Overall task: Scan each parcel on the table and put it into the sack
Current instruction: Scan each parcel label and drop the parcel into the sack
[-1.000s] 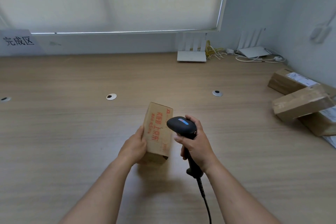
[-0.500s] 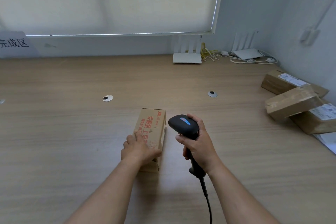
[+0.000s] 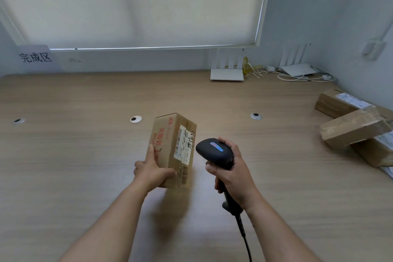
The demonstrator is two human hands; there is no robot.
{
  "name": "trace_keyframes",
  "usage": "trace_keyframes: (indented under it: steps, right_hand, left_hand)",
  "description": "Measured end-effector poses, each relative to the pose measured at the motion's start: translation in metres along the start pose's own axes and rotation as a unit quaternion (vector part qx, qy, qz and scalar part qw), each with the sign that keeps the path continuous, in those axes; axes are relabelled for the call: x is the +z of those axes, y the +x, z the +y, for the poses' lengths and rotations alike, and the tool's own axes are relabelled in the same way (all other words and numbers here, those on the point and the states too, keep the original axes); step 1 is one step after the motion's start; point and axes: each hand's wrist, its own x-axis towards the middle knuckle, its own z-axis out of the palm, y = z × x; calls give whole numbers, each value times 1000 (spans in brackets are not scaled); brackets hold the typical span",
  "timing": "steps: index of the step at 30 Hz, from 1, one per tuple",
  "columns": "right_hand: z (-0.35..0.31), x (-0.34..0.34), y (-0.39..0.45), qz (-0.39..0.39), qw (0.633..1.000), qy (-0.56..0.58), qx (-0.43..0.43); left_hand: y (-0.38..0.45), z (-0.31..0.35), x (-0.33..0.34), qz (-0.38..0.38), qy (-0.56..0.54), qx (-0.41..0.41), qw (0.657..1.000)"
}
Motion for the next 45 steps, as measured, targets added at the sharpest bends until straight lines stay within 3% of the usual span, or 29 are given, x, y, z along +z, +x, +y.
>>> trace_keyframes:
  steps: [3,9,14,23,34,45]
  right_hand:
    - [-7,5,-1,-17,1000,6,-13]
    - [-28,16,-4,-64,997,14,-43]
    - [-39,14,-6,-96,994,-14,-53]
    - [-41,7,-8,-102,992,-41,-69]
    - [-47,-5,-10,-88,993,-9,-83]
    - [-47,-14,-15,-81,993,-12,-88]
  left_hand:
    - [1,-4,-14,0,-132,25,991]
    - [4,-7,-44,-13,-216,65,974]
    - [9,5,-74,-47,-180,102,977]
    - [24,42,-132,-92,18,95,991]
    - [24,53,-126,-118,19,107,987]
    - [5,45,-113,-80,-20,118,990]
